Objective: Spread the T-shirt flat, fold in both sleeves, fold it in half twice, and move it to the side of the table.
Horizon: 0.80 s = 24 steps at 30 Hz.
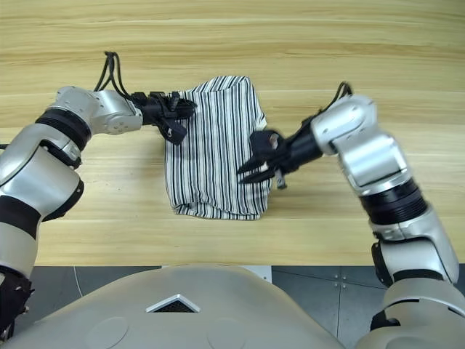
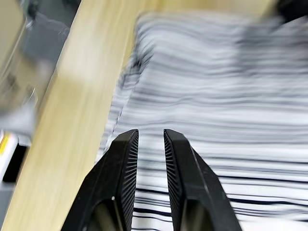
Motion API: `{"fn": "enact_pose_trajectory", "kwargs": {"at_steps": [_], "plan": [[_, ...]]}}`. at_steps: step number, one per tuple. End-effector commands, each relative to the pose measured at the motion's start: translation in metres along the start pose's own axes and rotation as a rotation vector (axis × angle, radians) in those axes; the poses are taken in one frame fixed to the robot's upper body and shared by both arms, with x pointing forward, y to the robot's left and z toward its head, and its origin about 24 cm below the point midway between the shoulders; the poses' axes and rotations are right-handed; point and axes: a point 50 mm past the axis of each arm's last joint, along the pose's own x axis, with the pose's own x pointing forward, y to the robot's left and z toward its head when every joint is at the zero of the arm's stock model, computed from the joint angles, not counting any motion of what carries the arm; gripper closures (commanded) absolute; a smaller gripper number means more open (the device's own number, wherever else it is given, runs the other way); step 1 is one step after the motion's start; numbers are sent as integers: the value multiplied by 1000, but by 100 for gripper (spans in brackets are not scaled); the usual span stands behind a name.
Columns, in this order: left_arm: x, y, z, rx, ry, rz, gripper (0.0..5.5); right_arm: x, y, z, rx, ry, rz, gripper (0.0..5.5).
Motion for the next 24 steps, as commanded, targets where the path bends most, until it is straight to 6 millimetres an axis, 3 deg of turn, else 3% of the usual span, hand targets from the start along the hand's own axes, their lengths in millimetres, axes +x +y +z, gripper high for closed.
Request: {"fn": "enact_pose_trajectory", "kwargs": {"at_steps": [1,4,6,9,11,13,15,18,21,24], "plan": [[-30,38,-30,-1,77,127,457,-41,-3,14,-17,-181,-10,453],[-56,67,-40,-211,34,312,457,-58,-10,3,-55,-210,-152,453],[-83,64,-45,-315,-9,380,457,-58,-18,-21,-93,-129,-353,453],[-123,14,-39,-287,3,233,425,-52,-10,-63,-346,125,-525,402],[-148,-26,-27,-356,10,129,396,-47,5,-86,-578,290,-481,372],[-166,-53,-13,-464,3,87,367,-47,16,-93,-778,337,-446,336],[-174,-70,3,-501,-18,50,325,-50,22,-93,-943,328,-432,289],[-178,-90,27,-381,-43,-38,295,-53,27,-94,-1055,309,-407,252],[-171,-88,43,-220,-88,-38,295,-52,36,-102,-1089,307,-347,252],[-168,-91,62,-171,-152,-61,295,-54,55,-118,-1062,295,-239,252]]}}
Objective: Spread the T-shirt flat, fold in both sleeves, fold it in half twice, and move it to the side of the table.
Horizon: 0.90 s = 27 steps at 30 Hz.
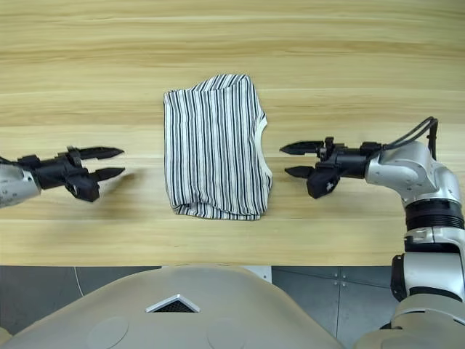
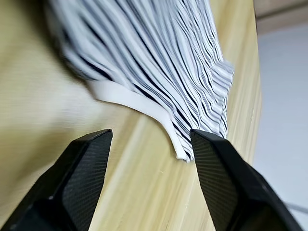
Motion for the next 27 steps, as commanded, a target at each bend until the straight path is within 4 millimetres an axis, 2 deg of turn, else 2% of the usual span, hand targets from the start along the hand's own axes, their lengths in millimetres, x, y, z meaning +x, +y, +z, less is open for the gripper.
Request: {"fn": "enact_pose_trajectory", "kwargs": {"at_steps": [1,4,7,10,15,20,27], "plan": [[-1,-7,19,89,-62,-62,295,-16,20,5,-12,-46,103,252],[10,-14,33,95,-137,-99,295,-6,26,16,-33,-118,116,252],[25,-13,30,94,-143,-93,295,6,29,18,-46,-131,112,252],[37,-24,27,78,-167,-135,295,18,34,22,-23,-154,94,252],[59,-28,32,65,-252,-122,295,37,36,27,-10,-192,53,252],[67,-32,44,35,-338,-109,295,51,33,29,-24,-232,42,252],[68,-24,46,55,-372,-118,295,65,33,31,-31,-260,41,252]]}}
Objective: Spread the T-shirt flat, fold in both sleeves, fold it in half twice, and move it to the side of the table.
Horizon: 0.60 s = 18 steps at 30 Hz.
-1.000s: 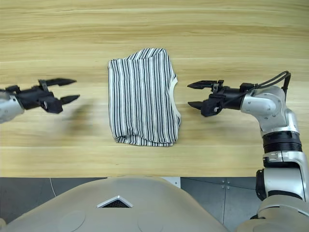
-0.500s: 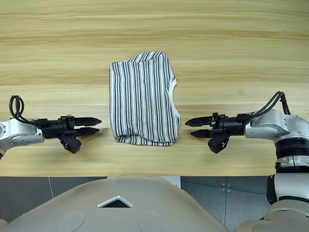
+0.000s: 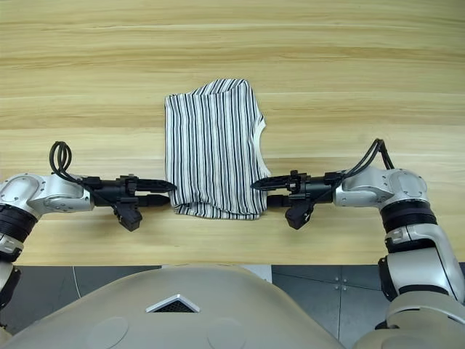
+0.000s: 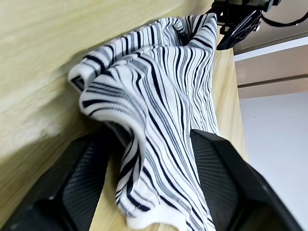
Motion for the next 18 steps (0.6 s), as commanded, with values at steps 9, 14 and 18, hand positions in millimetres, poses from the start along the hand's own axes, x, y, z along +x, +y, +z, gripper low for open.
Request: {"fn": "enact_pose_trajectory", "kwargs": {"at_steps": [9,14,18], "plan": [[12,-6,1,20,-42,-125,295,20,17,-1,16,-19,105,252],[18,-8,1,18,-52,-127,295,23,17,1,11,-34,104,252],[21,-11,-2,7,-45,-131,295,28,19,1,18,-41,115,252]]}}
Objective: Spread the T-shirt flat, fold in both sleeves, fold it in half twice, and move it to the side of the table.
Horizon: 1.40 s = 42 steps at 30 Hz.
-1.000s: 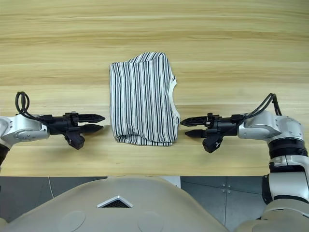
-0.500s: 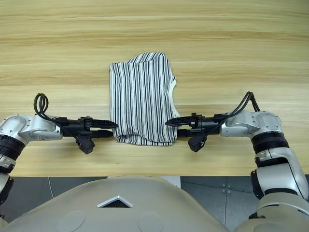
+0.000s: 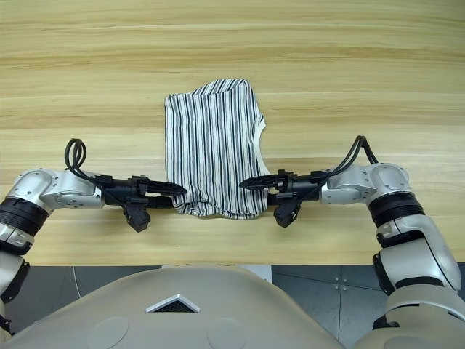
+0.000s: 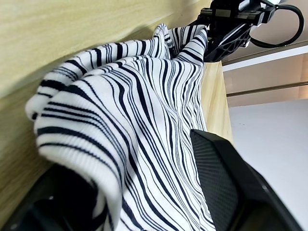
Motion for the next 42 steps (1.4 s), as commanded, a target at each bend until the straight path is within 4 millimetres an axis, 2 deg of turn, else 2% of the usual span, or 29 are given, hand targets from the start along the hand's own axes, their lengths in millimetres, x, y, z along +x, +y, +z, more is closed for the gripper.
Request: {"fn": "enact_pose_trajectory", "kwargs": {"at_steps": [1,6,13,20,25,27,31,33,36,39,42], "plan": [[3,-20,-2,-27,23,-122,295,7,25,2,43,9,152,252],[2,-21,-4,-26,30,-121,295,7,26,3,44,9,166,252],[-1,-19,-4,-13,31,-139,422,4,19,4,37,-3,166,396],[2,-24,-5,-20,37,-137,510,5,16,5,56,-8,166,530],[-2,-26,-5,-28,39,-138,530,4,11,5,54,-4,153,540],[-3,-22,-7,-30,51,-121,530,4,1,3,72,3,95,540],[-11,8,-20,-79,134,-39,530,3,-44,-5,139,10,-114,540],[-16,32,-25,-194,195,-21,530,-1,-59,-11,212,23,-161,540],[-22,56,-24,-288,197,-78,530,-7,-75,-17,331,21,-182,540],[-34,81,-18,-453,164,-160,530,-11,-79,-17,475,-1,-91,540],[-44,102,-12,-571,111,-208,530,-18,-72,-20,596,21,18,540]]}}
